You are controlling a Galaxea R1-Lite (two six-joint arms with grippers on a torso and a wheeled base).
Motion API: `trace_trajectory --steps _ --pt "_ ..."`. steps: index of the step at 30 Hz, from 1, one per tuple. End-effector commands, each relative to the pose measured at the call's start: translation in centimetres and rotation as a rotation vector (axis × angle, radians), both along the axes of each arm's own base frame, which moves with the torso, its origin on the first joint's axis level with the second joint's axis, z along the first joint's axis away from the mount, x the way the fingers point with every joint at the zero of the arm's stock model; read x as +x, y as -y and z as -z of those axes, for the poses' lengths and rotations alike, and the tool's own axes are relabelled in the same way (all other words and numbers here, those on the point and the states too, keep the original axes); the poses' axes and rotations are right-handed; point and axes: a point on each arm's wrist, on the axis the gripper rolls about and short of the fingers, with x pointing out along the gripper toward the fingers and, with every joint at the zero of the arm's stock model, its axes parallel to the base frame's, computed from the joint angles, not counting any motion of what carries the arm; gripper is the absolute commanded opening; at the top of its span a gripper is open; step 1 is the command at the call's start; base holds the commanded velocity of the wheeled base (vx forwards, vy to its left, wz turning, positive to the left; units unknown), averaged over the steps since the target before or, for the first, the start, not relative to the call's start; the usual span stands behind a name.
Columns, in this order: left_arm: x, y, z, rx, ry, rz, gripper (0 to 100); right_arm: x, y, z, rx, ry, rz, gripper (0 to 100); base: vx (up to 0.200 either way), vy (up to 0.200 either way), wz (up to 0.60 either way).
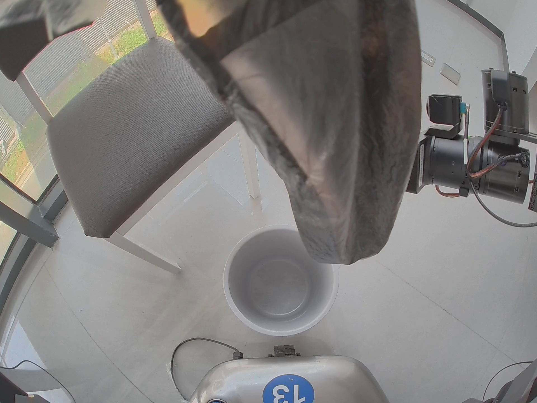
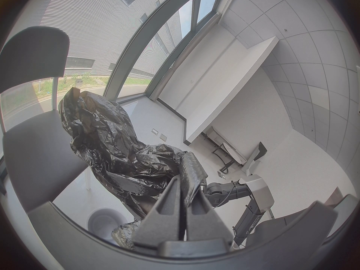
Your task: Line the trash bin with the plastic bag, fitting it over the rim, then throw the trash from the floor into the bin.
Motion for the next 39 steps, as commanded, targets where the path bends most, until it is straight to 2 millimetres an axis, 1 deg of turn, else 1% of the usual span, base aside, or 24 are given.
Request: trace_trajectory --steps 1,2,3,11,15,17,18,20,21,23,26,27,28,31,34,38,39 --pt "0.2 0.1 0.2 0.004 -0.006 -0.009 0 0.3 -0.3 0.5 -0.011 -0.007 -0.005 100 0.000 0.000 0.00" --pt "0.3 0.0 0.2 0.001 -0.010 -0.015 0 0.4 -0.4 0.6 -0.012 -0.008 -0.005 100 0.000 0.000 0.00" --pt "0.4 0.0 0.3 0.002 -0.010 -0.020 0 0.5 -0.4 0.7 -0.013 -0.010 -0.005 0 0.000 0.000 0.00" --pt "0.6 0.0 0.3 0.001 -0.011 -0.027 0 0.7 -0.5 0.9 -0.012 -0.019 -0.001 0 0.000 0.000 0.00" --pt "1.3 0.0 0.6 0.016 -0.013 -0.061 0 0.6 -0.5 1.0 -0.015 -0.022 0.001 0 0.000 0.000 0.00" --pt "2.7 0.1 1.8 0.064 -0.023 -0.129 0 0.4 -0.4 1.1 -0.021 -0.029 0.007 0 0.000 0.000 0.00" --pt "3.0 0.0 2.1 0.077 -0.025 -0.146 0 0.3 -0.4 1.1 -0.022 -0.031 0.005 0 0.000 0.000 0.00" --pt "4.6 -0.2 3.7 0.146 -0.035 -0.218 0 0.0 -0.4 1.6 -0.030 -0.046 -0.001 0 0.000 0.000 0.00" --pt "4.8 -0.3 4.0 0.157 -0.037 -0.227 0 -0.1 -0.4 1.7 -0.032 -0.048 -0.001 0 0.000 0.000 0.00" --pt "6.2 -0.7 5.8 0.233 -0.062 -0.293 0 -1.2 -0.3 2.5 -0.047 -0.070 -0.016 0 0.000 0.000 0.00" --pt "6.4 -1.3 7.2 0.299 -0.083 -0.308 0 -2.5 -0.2 4.0 -0.074 -0.113 -0.039 0 0.000 0.000 0.00" --pt "6.4 -1.3 7.2 0.299 -0.083 -0.308 0 -2.5 -0.2 4.0 -0.074 -0.113 -0.039 0 0.000 0.000 0.00" --pt "6.5 -1.7 7.7 0.321 -0.092 -0.315 0 -3.0 -0.1 4.6 -0.086 -0.128 -0.048 0 0.000 0.000 0.00" --pt "6.7 -2.0 8.0 0.328 -0.096 -0.327 0 -3.2 -0.1 4.7 -0.088 -0.133 -0.051 0 0.000 0.000 0.00" --pt "6.9 -2.3 8.0 0.326 -0.098 -0.344 0 -3.3 0.0 4.3 -0.080 -0.122 -0.051 0 0.000 0.000 0.00" --pt "6.9 -2.5 8.2 0.333 -0.101 -0.350 0 -3.4 -0.1 4.4 -0.083 -0.125 -0.054 0 0.000 0.000 0.00" --pt "6.9 -2.8 8.5 0.344 -0.106 -0.358 0 -3.6 -0.3 4.6 -0.086 -0.129 -0.066 0 0.000 0.000 0.00"
